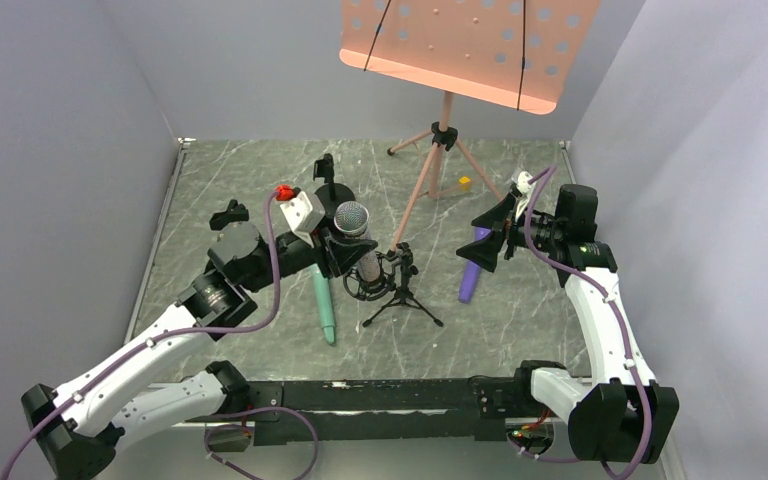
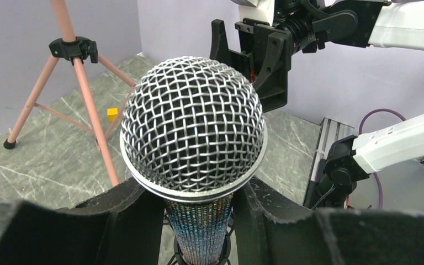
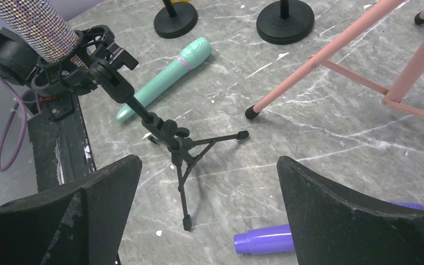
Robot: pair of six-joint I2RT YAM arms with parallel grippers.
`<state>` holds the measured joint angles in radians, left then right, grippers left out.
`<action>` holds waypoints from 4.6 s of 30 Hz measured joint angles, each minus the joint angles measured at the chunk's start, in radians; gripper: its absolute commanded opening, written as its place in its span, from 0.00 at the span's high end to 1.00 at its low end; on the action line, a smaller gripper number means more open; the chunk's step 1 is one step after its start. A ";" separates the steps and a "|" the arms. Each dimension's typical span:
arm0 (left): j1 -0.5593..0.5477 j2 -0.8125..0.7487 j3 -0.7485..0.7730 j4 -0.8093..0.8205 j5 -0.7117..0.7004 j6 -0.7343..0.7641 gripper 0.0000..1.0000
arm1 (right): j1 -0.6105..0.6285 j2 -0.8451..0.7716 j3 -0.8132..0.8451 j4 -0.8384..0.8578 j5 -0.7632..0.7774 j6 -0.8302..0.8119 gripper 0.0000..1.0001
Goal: Attach the microphones to the stand
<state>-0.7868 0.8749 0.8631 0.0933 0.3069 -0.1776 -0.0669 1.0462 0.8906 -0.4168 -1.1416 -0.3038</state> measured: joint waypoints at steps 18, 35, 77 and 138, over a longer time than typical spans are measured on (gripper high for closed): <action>-0.001 0.000 -0.230 0.106 0.009 -0.038 1.00 | 0.000 0.002 -0.002 0.000 -0.020 -0.001 0.00; -0.001 -0.002 -0.260 0.151 -0.008 -0.077 0.40 | -0.001 0.009 -0.006 -0.002 -0.048 -0.032 0.00; -0.003 -0.164 -0.154 -0.190 -0.106 -0.152 0.03 | 0.432 0.341 0.124 0.134 0.037 -0.263 0.07; -0.003 -0.522 -0.227 -0.357 -0.288 -0.203 0.01 | 0.312 0.205 0.182 0.291 -0.050 0.031 1.00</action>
<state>-0.7898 0.3527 0.6361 -0.2634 0.0189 -0.3801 0.2447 1.2514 1.0725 -0.1257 -1.1919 -0.2733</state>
